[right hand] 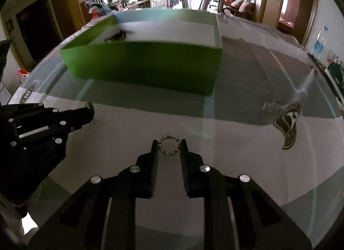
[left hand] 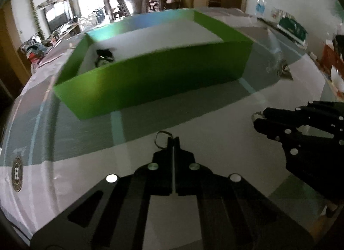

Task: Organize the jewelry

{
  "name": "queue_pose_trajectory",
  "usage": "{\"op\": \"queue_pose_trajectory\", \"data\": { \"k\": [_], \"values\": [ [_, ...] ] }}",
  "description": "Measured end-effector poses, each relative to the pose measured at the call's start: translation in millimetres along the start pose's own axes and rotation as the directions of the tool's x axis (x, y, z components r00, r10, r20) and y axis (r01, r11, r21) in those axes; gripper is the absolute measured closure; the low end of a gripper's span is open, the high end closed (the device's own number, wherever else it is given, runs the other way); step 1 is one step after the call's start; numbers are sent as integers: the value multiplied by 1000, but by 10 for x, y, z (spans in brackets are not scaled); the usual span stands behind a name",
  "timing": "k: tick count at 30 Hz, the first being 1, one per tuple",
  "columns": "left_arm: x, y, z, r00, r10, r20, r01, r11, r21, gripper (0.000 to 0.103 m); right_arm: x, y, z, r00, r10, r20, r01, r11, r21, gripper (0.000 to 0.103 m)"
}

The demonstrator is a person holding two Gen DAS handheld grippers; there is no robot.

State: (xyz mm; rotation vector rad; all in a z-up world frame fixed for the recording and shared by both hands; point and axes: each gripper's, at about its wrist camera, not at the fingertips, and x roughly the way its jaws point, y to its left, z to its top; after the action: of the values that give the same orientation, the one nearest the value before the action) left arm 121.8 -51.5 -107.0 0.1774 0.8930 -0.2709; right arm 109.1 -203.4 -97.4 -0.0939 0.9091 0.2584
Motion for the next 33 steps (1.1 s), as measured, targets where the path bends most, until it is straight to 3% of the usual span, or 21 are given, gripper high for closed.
{"op": "queue_pose_trajectory", "data": {
  "k": [4,7,8,10,12,16,23,26,27,28,33],
  "values": [
    [-151,165,39,1000,-4,28,5,999,-33,101,-227,67,106,998,3,63,-2,1000,-25,83],
    [-153,274,20,1000,-21,15,22,998,-58,98,-227,43,120,998,-1,60,2,1000,-16,83],
    [-133,299,-2,1000,-17,9,18,998,-61,95,-200,33,115,999,-1,52,1,1000,-9,83],
    [-76,286,-48,1000,-7,-6,7,999,-51,76,-100,7,84,1000,2,22,-2,1000,12,83],
    [-41,241,-91,1000,-9,-7,9,999,-32,65,-16,-13,23,1000,10,0,-10,1000,28,83],
    [4,166,-145,1000,5,-5,-5,1000,5,57,54,-42,-74,999,29,-16,-29,998,50,83],
    [155,252,-99,1000,-5,-21,4,999,-40,60,92,-6,-89,999,38,-19,-37,998,51,83],
    [176,227,-72,1000,-2,-13,1,999,-39,76,102,16,-95,999,41,-20,-40,998,47,83],
    [178,224,-64,1000,-5,-14,5,999,-41,90,103,25,-96,999,41,-20,-40,998,45,83],
    [178,228,-68,1000,-11,-14,11,999,-44,96,103,29,-99,999,41,-21,-40,998,42,83],
    [127,210,-86,1000,27,11,-27,999,-18,97,95,53,-93,999,39,-19,-38,999,37,83]
  ]
}}
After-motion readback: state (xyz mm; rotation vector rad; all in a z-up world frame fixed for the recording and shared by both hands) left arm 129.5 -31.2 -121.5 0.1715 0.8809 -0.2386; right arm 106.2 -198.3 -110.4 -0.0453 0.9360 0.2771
